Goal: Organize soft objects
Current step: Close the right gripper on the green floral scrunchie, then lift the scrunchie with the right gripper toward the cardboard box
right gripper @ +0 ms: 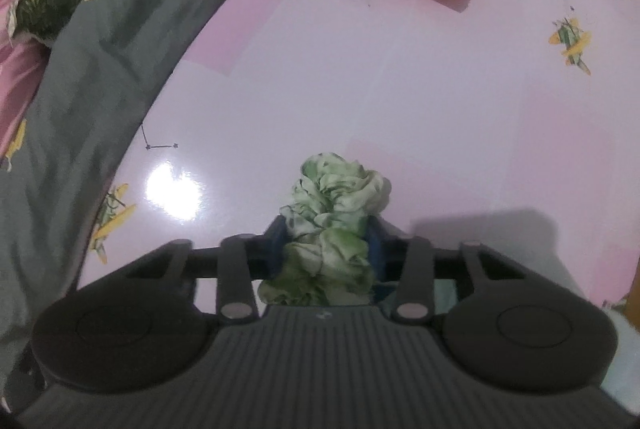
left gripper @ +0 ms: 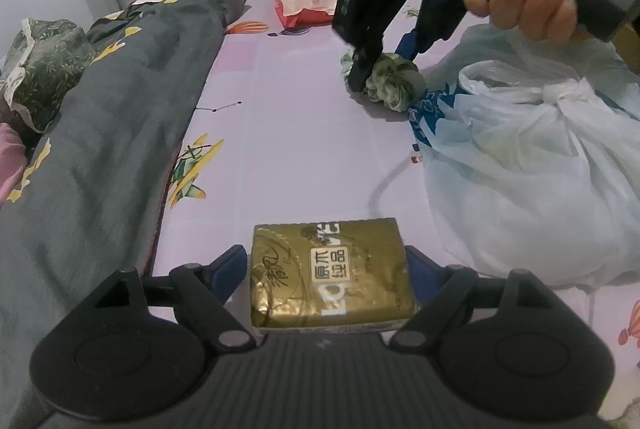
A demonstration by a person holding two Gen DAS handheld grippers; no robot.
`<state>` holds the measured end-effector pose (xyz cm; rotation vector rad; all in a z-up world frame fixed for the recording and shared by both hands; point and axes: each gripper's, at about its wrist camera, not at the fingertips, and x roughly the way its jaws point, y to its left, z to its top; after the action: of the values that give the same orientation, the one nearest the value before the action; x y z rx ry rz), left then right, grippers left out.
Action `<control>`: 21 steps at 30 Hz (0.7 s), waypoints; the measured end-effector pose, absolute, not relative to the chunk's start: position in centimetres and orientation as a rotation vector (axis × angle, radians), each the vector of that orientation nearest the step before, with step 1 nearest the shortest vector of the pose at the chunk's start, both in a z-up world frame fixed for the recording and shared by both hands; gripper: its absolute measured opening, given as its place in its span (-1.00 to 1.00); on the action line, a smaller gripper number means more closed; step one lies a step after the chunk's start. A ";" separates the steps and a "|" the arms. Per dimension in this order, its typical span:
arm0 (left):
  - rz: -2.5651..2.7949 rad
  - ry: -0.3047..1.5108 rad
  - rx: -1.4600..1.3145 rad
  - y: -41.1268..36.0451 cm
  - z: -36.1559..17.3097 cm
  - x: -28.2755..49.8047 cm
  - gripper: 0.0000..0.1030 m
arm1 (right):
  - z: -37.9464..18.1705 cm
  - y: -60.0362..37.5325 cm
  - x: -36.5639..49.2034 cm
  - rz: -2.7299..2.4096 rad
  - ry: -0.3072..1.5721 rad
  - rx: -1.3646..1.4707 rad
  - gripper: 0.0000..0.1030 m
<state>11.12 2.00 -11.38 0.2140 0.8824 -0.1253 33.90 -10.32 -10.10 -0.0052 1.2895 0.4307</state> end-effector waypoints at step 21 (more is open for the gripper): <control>-0.082 0.882 0.165 2.3 -10.2 10.4 0.45 | 0.4 -19.1 25.2 0.605 1.111 0.399 -0.40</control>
<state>10.42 2.31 -10.24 0.1651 0.8817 -0.0822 25.21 -19.14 0.44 0.3988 1.1108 0.6054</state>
